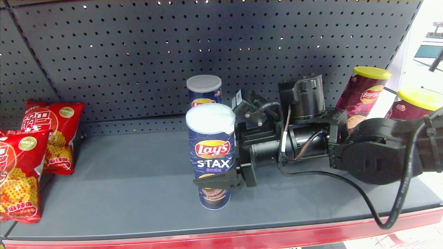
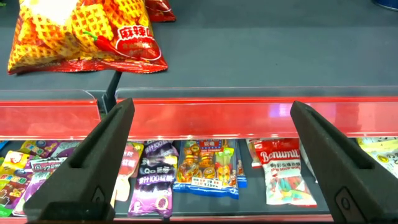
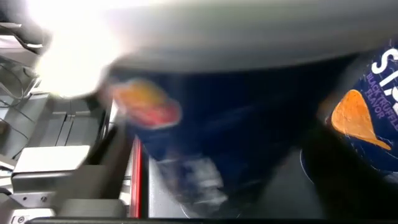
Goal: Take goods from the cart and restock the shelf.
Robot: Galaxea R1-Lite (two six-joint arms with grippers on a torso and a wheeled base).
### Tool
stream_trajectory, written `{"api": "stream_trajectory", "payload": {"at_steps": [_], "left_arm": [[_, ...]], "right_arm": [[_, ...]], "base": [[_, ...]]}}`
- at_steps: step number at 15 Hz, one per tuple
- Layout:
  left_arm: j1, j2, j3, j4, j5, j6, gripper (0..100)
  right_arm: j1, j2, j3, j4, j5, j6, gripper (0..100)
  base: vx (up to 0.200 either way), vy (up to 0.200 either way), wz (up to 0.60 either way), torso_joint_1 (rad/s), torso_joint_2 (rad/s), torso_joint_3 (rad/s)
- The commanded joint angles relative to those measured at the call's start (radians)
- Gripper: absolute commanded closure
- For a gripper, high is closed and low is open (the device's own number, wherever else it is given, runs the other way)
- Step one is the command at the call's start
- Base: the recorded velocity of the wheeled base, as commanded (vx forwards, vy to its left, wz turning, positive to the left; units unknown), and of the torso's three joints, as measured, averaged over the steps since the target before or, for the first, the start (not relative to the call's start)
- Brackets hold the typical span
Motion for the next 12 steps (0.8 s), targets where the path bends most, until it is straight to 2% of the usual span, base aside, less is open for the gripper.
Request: {"api": "stream_trajectory", "payload": {"at_steps": [1, 4, 12], "left_arm": [[0.000, 0.001, 0.000, 0.000, 0.000, 0.000, 0], [0.000, 0.001, -0.001, 0.000, 0.000, 0.000, 0], [0.000, 0.001, 0.000, 0.000, 0.000, 0.000, 0]], "right_arm": [[-0.003, 0.006, 0.001, 0.001, 0.001, -0.001, 0], [-0.020, 0.002, 0.003, 0.001, 0.001, -0.002, 0], [-0.200, -0.157, 0.161, -0.001, 0.035, -0.013, 0]], "base": [[0.000, 0.000, 0.00, 0.000, 0.00, 0.000], [0.000, 0.000, 0.00, 0.000, 0.00, 0.000], [0.000, 0.000, 0.00, 0.000, 0.00, 0.000]]}}
